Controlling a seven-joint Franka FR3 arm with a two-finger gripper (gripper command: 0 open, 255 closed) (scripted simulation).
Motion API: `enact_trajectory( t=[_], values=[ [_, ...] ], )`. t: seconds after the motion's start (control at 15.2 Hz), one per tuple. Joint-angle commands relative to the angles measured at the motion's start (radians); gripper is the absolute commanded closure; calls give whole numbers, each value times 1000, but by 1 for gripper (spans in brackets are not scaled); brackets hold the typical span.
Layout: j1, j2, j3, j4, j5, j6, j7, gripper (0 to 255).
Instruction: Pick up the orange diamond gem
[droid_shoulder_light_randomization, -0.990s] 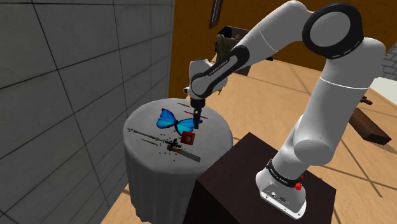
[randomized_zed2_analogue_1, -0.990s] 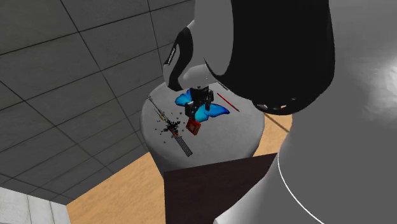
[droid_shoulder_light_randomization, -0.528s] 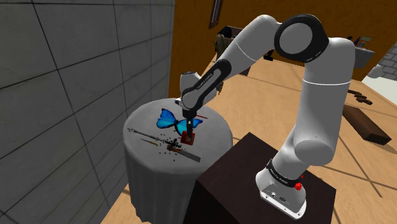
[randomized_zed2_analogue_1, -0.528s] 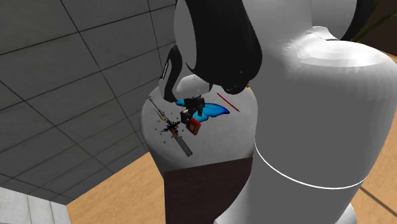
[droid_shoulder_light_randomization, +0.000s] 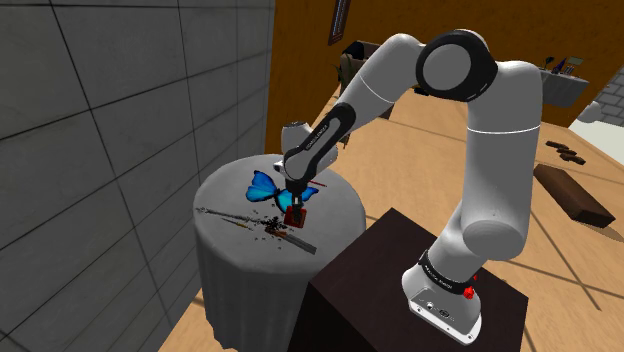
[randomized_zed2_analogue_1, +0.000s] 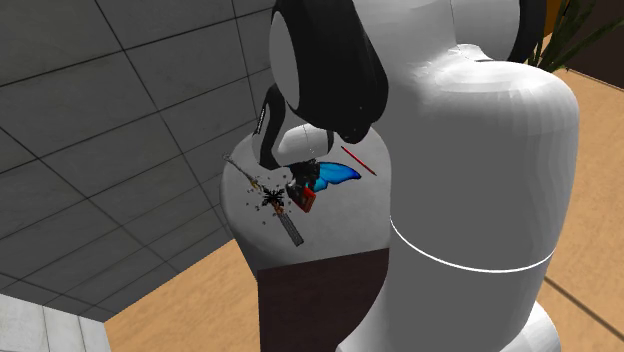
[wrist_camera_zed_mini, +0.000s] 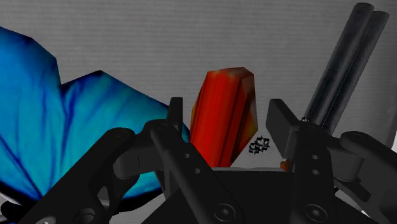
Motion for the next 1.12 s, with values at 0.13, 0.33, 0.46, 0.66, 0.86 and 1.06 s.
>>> enact_trajectory(
  t=[0.13, 0.33, 0.46, 0.66, 0.86, 1.06],
  values=[
    [0, 1, 0, 0, 0, 1, 0, 255],
    [0, 1, 0, 0, 0, 1, 0, 255],
    [0, 1, 0, 1, 0, 1, 0, 255],
    [0, -24, 0, -4, 0, -20, 0, 255],
    [0, -63, 0, -10, 0, -53, 1, 255],
    [0, -101, 0, -14, 0, -87, 1, 255]
  ],
)
